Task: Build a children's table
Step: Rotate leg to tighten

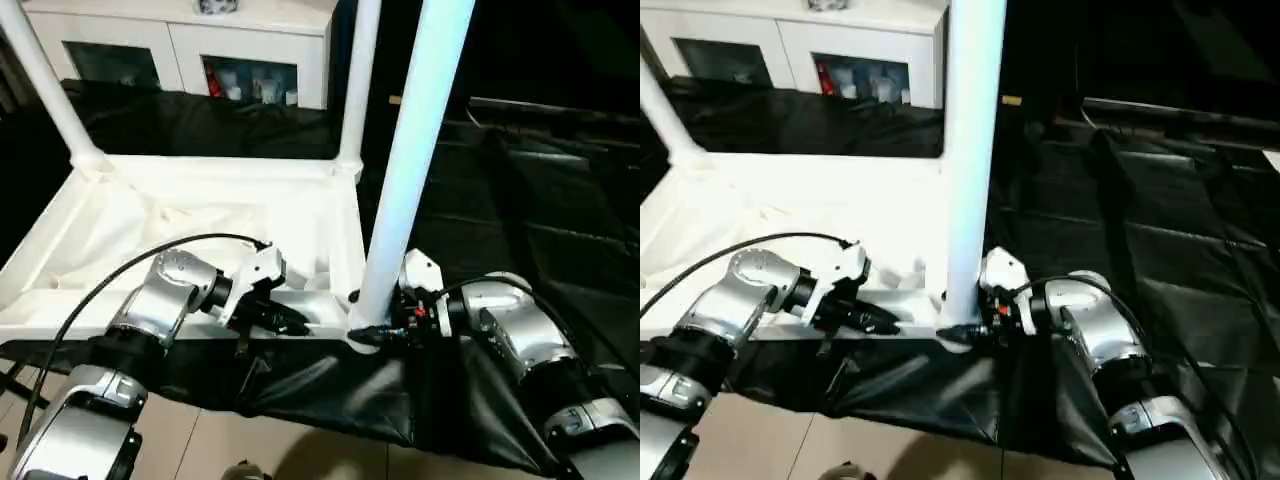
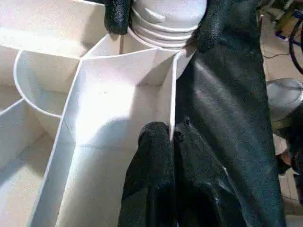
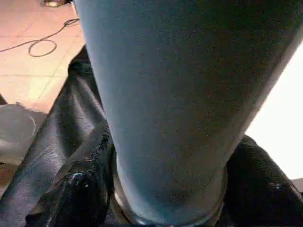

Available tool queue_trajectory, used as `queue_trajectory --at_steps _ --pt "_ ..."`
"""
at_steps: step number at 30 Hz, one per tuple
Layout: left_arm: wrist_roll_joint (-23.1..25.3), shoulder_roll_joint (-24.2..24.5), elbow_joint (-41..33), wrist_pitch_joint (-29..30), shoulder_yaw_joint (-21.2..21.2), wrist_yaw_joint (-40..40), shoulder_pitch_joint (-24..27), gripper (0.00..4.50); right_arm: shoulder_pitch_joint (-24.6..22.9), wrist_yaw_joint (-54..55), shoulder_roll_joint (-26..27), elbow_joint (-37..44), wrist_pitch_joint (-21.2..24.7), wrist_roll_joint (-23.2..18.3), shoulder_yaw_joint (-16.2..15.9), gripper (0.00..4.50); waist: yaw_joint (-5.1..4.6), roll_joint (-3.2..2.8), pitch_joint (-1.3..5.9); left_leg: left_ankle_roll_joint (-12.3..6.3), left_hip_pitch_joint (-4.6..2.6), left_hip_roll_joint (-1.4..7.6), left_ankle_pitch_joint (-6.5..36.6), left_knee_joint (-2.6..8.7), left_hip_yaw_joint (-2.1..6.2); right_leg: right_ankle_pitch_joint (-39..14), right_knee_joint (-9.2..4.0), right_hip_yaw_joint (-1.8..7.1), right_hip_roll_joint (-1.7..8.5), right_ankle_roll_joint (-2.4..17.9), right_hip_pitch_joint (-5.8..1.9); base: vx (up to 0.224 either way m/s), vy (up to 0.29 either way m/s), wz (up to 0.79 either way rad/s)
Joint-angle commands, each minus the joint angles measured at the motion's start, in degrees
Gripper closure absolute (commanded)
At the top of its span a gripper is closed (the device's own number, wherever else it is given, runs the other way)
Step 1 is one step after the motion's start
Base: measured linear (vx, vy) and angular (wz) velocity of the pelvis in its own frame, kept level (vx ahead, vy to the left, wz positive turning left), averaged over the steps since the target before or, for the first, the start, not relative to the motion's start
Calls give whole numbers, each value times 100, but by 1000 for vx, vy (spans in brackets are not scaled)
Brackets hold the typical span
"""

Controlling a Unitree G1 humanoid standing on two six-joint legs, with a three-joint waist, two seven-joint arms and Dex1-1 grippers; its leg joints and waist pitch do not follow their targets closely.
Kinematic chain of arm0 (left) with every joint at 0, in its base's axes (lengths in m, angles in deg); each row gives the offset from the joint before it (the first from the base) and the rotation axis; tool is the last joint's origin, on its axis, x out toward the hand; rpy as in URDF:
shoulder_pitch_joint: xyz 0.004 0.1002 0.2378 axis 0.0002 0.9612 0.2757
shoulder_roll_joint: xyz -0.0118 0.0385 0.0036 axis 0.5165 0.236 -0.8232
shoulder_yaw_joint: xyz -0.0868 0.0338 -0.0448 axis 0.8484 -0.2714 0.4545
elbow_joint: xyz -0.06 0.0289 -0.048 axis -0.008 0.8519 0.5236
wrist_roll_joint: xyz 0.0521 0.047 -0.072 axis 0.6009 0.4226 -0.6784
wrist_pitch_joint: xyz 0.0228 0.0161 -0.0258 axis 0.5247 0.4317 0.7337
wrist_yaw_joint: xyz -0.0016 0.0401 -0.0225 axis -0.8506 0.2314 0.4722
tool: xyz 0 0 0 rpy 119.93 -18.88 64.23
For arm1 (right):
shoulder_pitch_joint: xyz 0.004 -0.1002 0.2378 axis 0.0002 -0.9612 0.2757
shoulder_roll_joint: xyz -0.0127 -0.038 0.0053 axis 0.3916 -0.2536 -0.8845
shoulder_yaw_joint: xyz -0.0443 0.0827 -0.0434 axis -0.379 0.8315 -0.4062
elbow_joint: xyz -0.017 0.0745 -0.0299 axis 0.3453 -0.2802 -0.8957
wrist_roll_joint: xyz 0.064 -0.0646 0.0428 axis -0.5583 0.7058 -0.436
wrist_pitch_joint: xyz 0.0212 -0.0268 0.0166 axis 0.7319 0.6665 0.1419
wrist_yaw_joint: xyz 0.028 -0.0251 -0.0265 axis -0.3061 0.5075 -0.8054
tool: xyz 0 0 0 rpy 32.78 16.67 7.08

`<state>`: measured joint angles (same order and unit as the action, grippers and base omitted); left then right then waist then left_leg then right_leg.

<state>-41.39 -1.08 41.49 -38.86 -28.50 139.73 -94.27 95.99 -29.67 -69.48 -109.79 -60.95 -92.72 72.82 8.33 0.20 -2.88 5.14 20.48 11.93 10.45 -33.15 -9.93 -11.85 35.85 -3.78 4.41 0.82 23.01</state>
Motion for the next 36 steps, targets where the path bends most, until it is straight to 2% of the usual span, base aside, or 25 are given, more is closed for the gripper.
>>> queue_trajectory --at_steps 1,3,5,6,7,8,9,11,12,13,16,17,19,20,21,22,24,25,29,33,35,36 --pt "-67 -109 -19 -27 36 -254 -144 450 -119 -333 110 150 62 42 -369 180 -22 44 361 -356 -23 149 840 343 -7 -550 -397 264 378 1364 -312 0 0 0" --pt "-52 -156 -20 -48 65 -404 -127 450 -142 -230 163 128 58 47 -344 180 -24 50 362 -382 -15 141 776 334 -10 -430 -388 261 370 1378 -313 0 0 0" --pt "-52 -156 -20 -48 65 -404 -127 450 -142 -230 163 128 58 47 -344 180 -21 51 359 -377 -14 139 803 337 -8 -524 -399 259 374 1350 -316 0 0 0" --pt "-12 -255 32 -70 122 -738 -133 450 -146 139 280 35 89 107 -267 180 -22 49 353 -358 -14 142 818 341 -7 -583 -404 262 373 1328 -307 0 0 0" --pt "20 -382 74 -62 191 -1098 -150 450 -121 697 439 -147 33 229 -160 180 -38 67 340 -291 -18 140 876 355 -5 -730 -417 263 380 1299 -292 0 0 0" --pt "20 -382 74 -62 191 -1098 -150 450 -121 697 439 -147 33 229 -160 180 -39 65 340 -247 -23 138 932 364 7 -857 -432 262 397 1272 -299 0 0 0" --pt "77 -627 133 -3 296 -1717 -196 450 -41 1818 770 -497 16 404 64 180 -67 73 315 -158 -23 132 1027 383 9 -1139 -461 264 392 1188 -288 0 0 0" --pt "115 -758 164 34 333 -2019 -223 450 -6 2359 953 -638 38 458 175 181 -95 70 303 -22 -62 123 1296 419 30 -1752 -534 263 418 1009 -292 0 0 0" --pt "132 -808 175 50 343 -2129 -233 450 5 2550 1024 -684 51 472 216 181 -102 79 313 -14 -53 125 1298 422 35 -1785 -527 268 416 962 -304 0 0 0" --pt "186 -1025 231 132 383 -2560 -283 450 46 3183 1277 -804 117 518 320 182 -161 67 291 37 -65 134 1395 446 34 -1830 -546 281 393 915 -259 0 0 0" --pt "230 -1245 284 210 416 -2960 -336 450 102 3804 1534 -932 217 540 436 182 -215 64 316 50 -70 121 1357 440 44 -1737 -542 283 396 929 -272 0 0 0" --pt "274 -1480 342 275 454 -3396 -392 450 164 4333 1789 -1054 280 573 507 182 -228 53 314 18 -51 117 1307 432 30 -1593 -535 292 387 949 -273 0 0 0" --pt "341 -1715 378 268 411 -3719 -423 450 223 4711 2049 -1171 183 655 493 182 -227 44 326 19 -53 102 1235 424 31 -1528 -536 288 392 947 -282 0 0 0" --pt "361 -1734 370 238 379 -3716 -414 450 222 4717 2072 -1173 111 686 465 182 -218 55 337 -30 -49 100 1150 410 23 -1370 -529 289 390 953 -290 0 0 0" --pt "344 -1759 332 236 362 -3657 -385 450 217 4705 2090 -1178 24 732 450 182 -215 41 335 -62 -44 99 1130 409 21 -1306 -526 290 385 960 -289 0 0 0" --pt "335 -1769 299 220 350 -3615 -360 450 211 4643 2102 -1175 -53 737 453 147 -204 50 346 -150 -26 92 1033 398 14 -1120 -510 288 382 976 -307 0 0 0" --pt "313 -1726 222 150 304 -3398 -293 450 210 4512 2124 -1172 -100 575 574 112 -199 45 343 -186 -23 94 1006 400 12 -1075 -511 286 382 988 -307 0 0 0" --pt "324 -1680 185 103 282 -3275 -250 450 219 4491 2121 -1169 -74 497 655 109 -198 40 345 -192 -23 98 1004 402 14 -1057 -507 282 381 1004 -308 0 0 0" --pt "207 -1453 19 -17 239 -2736 -140 450 210 4066 1841 -1071 -250 479 628 67 -217 19 349 -189 -25 113 1061 412 21 -999 -498 283 382 1049 -313 0 0 0" --pt "90 -1154 -132 -81 135 -2067 -58 450 231 3294 1414 -1049 -494 450 467 67 -227 32 364 -344 0 97 839 369 -1 -437 -442 277 364 1220 -335 0 0 0" --pt "96 -926 -132 -127 55 -1656 -57 450 216 2557 1131 -963 -601 356 380 67 -213 27 370 -425 3 103 787 356 -6 -308 -422 271 362 1282 -341 0 0 0" --pt "96 -926 -132 -127 55 -1656 -57 450 216 2557 1131 -963 -601 356 380 67 -215 27 361 -451 8 106 797 359 -7 -316 -425 266 351 1293 -339 0 0 0"
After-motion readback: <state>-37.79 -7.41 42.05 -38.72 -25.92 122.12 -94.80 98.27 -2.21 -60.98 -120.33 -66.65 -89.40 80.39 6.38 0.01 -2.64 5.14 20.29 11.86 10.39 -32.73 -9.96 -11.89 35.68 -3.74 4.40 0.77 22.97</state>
